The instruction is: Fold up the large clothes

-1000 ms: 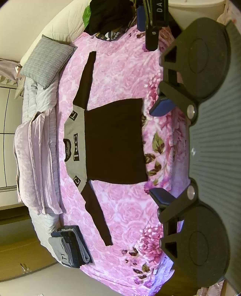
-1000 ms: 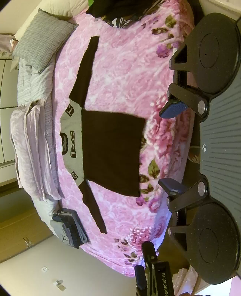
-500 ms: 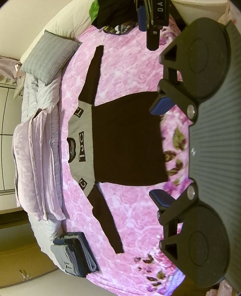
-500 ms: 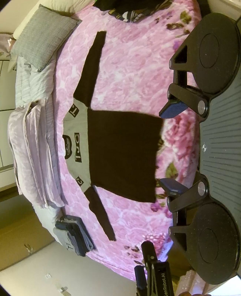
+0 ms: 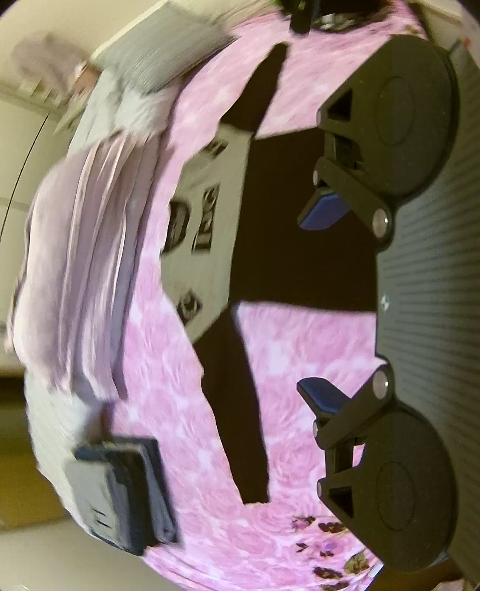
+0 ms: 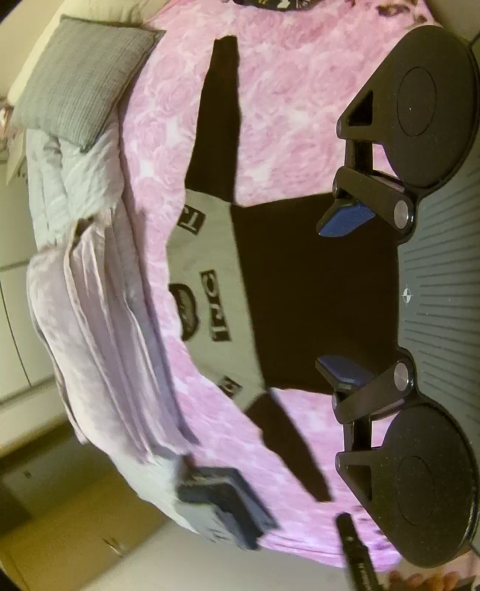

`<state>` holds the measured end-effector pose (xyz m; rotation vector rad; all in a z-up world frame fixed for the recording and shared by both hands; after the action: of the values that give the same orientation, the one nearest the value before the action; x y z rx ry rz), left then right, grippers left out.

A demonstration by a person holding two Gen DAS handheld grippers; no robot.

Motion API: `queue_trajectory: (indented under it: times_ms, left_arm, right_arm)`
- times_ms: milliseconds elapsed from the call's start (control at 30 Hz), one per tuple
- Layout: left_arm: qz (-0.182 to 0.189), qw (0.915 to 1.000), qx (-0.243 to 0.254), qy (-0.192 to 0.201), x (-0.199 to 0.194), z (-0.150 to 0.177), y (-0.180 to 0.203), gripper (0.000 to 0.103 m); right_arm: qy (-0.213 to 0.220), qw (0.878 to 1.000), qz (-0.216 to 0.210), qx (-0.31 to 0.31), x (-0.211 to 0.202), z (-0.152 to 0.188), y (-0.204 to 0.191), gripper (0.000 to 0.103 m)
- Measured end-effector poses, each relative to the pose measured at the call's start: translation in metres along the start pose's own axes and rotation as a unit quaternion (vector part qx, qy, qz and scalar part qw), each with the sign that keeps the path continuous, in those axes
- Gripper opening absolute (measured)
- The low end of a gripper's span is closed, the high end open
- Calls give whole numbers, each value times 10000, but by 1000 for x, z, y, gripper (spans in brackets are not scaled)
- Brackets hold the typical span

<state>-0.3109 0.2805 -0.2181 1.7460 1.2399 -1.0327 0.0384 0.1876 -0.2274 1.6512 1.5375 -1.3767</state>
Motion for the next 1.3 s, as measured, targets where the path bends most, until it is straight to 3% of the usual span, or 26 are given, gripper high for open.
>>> queue_trajectory:
  times_ms: [167,300,467,633,867,967,1033,1133,1300]
  left_arm:
    - [250,9960,-856,51,63,-19,-77,82]
    - [277,9830,-1813,85,125,-22,-144,77]
    - [281,9561,-2909,228,191,-25,-214,67]
    - [389,9185,-3904,490,238,-23,-262,52]
    - [264,8872,-4538,788,269,-16,-293,43]
    - [71,8826,-4607,932,275,-21,-300,33]
    - [-55,8798,-4663,920,277,-23,-304,11]
    - [-150,8801,-4626,1059,262,-35,-297,5]
    - [-194,9247,-3403,1695,207,-98,-222,4]
  right_arm:
    - [0,9992,200,350,39,-28,8,68]
    - [-215,9971,491,539,79,-32,25,68]
    - [-431,9940,782,639,129,-35,48,68]
    - [-580,9926,963,451,175,-39,65,68]
    - [-904,9894,1106,242,229,-35,90,68]
    - [-992,9889,1081,213,240,-37,101,68]
    - [-1005,9891,1060,175,244,-41,108,68]
    - [-936,9905,1006,77,242,-51,115,68]
    - [-743,9914,1075,107,233,-68,145,68]
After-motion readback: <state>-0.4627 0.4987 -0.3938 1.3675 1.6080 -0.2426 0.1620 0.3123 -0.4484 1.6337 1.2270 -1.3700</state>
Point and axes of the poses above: each gripper's, at about its wrist camera, not at the fingertips, and x roughly the way its jaws point, y to its right, z to its underside, the point moved 10 cm from there along x, roughly the way its jaws point, and after that the axes turned 8 degrees about -y, right-handed, at the moved point
